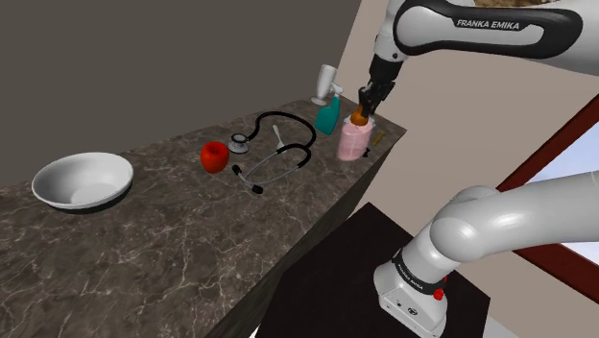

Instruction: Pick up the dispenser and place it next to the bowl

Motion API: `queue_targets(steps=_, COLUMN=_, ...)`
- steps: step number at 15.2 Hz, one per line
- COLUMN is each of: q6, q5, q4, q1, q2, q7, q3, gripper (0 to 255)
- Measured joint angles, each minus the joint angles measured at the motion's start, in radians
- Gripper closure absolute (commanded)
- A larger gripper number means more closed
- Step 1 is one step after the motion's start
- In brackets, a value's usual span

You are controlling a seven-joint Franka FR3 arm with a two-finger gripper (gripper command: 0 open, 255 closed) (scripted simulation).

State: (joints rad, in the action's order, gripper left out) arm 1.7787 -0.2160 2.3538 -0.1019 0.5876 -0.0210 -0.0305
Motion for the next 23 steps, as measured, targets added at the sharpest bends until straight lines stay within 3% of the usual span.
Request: queue_targets(steps=23, q6=-0.280, q5=0.016, q4=-0.344, q1=0.001, q2=-0.061, q7=0.042, q3=0.020, gripper=255)
